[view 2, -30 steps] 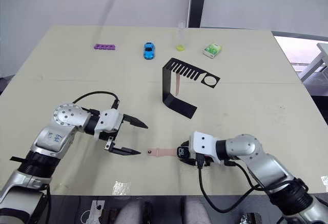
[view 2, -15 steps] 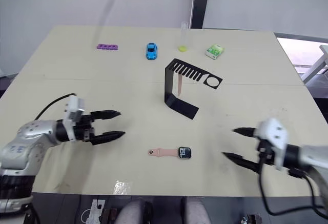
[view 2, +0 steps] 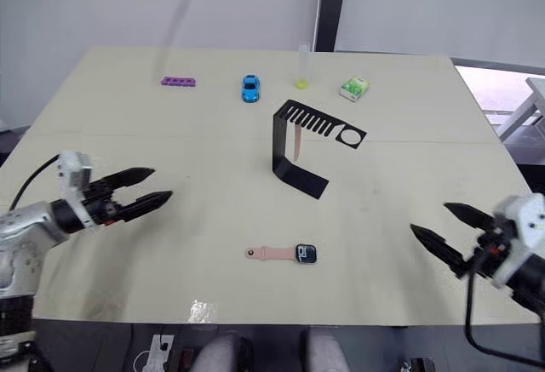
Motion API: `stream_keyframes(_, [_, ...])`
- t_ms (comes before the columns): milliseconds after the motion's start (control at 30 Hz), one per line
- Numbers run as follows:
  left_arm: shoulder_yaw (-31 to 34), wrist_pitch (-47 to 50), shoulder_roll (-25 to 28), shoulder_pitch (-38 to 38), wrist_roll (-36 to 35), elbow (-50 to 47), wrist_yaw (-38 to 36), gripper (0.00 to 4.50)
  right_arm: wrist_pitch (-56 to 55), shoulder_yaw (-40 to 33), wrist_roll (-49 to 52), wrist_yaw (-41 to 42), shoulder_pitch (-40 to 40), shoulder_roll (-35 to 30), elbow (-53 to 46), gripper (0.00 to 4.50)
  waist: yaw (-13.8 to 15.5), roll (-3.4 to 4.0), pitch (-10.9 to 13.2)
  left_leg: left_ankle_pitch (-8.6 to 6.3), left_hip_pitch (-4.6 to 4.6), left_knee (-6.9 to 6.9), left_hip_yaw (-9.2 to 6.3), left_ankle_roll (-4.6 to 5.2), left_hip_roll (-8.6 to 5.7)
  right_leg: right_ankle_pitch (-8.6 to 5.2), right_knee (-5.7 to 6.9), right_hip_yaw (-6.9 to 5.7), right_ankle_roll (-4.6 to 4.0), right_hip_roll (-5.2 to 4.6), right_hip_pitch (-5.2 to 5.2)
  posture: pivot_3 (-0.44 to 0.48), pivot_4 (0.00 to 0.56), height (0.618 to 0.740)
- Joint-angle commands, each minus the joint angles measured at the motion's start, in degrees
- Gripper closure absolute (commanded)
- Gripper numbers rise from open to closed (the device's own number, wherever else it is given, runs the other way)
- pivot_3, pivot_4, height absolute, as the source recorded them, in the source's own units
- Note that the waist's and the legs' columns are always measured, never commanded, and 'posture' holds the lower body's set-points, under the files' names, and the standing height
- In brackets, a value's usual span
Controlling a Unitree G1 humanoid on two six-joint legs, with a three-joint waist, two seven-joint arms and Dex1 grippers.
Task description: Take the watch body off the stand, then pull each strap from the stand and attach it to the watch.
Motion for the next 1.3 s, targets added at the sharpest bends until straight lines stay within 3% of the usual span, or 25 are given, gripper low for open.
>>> stream_keyframes(33, [-3.8, 1.0, -3.8, -1.9, -1.5, -7.2, 4.1, 0.00, -1.3, 10.7, -3.3, -5.2, -5.8, 2.6, -2.5, 0.45, -0.1, 0.01, 0.0, -0.01, -0.06, 0.01, 0.00, -0.02, 0.03, 0.00, 0.03, 0.00, 0.00, 0.06, -0.04, 0.000, 0.150, 0.740])
stream_keyframes(100, [-6.7, 0.2, -6.6, -3.5, 0.0, -8.9, 6.6, 0.00, -3.0, 18.0, -7.3, -7.9, -11.2, 4.8, -0.9, 0.89, -0.2, -0.01, 0.0, -0.01, -0.11, 0.03, 0.00, -0.03, 0.06, 0.00, 0.02, 0.00, 0.00, 0.09, -0.07, 0.000, 0.150, 0.740])
stream_keyframes(333, [-12.7, 0.7, -12.8, -8.4, 2.3, -9.2, 12.2, 0.00, -6.1, 31.1, -17.4, -14.9, -25.7, 12.5, 10.6, 4.47, -0.2, -0.01, 0.0, 0.01, -0.07, 0.19, 0.09, -0.04, 0.05, 0.00, 0.12, 0.06, 0.00, 0.13, -0.12, 0.000, 0.150, 0.740])
stream_keyframes(567, [-18.9, 2.2, -15.2, -8.5, 7.3, -11.2, 17.5, 0.00, -11.3, 37.1, -24.7, -17.2, -31.8, 17.5, 22.0, 4.47, -0.2, -0.01, 0.0, -0.02, -0.13, 0.21, 0.09, 0.01, 0.03, 0.00, 0.30, 0.04, 0.00, 0.08, -0.17, 0.000, 0.150, 0.740])
stream_keyframes(767, [-19.2, 4.0, -17.8, -9.8, 6.6, -12.7, 20.4, 0.00, -6.0, 38.2, -27.8, -21.0, -33.4, 20.1, 29.7, 4.47, -0.3, -0.01, 0.0, -0.02, -0.13, 0.22, 0.10, -0.01, 0.05, 0.00, 0.32, 0.03, 0.00, 0.09, -0.18, 0.000, 0.150, 0.740])
stream_keyframes(933, [-23.4, 0.7, -18.8, -10.2, 14.3, -13.5, 24.8, 0.00, -2.6, 38.4, -29.1, -21.7, -33.1, 20.1, 30.4, 4.47, -0.3, -0.01, 0.0, -0.02, -0.01, 0.22, 0.09, -0.01, 0.04, 0.00, 0.32, 0.03, 0.00, 0.09, -0.07, 0.000, 0.150, 0.740])
stream_keyframes(1067, [-24.1, 2.0, -23.7, -11.3, 15.3, -13.6, 29.7, 0.00, -1.0, 38.1, -29.0, -21.7, -33.0, 20.1, 29.5, 4.47, -0.1, -0.06, -0.1, -0.02, -0.02, 0.23, 0.09, 0.00, 0.03, 0.00, 0.31, 0.03, 0.01, 0.07, -0.04, 0.000, 0.150, 0.740])
stream_keyframes(1167, [-25.8, 0.4, -25.8, -11.3, 16.0, -12.6, 29.4, 0.00, -0.4, 38.2, -29.2, -21.8, -33.2, 20.0, 29.4, 4.47, -0.1, -0.05, -0.1, -0.02, -0.02, 0.23, 0.09, 0.00, 0.04, 0.00, 0.31, 0.03, 0.01, 0.07, -0.05, 0.000, 0.150, 0.740])
stream_keyframes(1267, [-26.3, -0.7, -26.8, -12.3, 16.8, -10.7, 29.2, 0.85, -0.1, 38.2, -29.3, -21.8, -33.3, 20.0, 29.3, 4.50, -0.2, -0.05, -0.1, -0.02, -0.01, 0.22, 0.09, -0.01, 0.04, 0.00, 0.30, 0.03, 0.01, 0.08, -0.05, 0.000, 0.150, 0.740])
stream_keyframes(1300, [-26.2, -0.7, -27.4, -13.2, 17.0, -9.6, 29.6, 1.32, -0.1, 38.2, -29.4, -21.7, -33.4, 19.9, 29.4, 4.50, -0.2, -0.05, -0.1, -0.02, -0.01, 0.22, 0.09, -0.01, 0.04, 0.00, 0.30, 0.03, 0.01, 0.08, -0.05, 0.000, 0.150, 0.740])
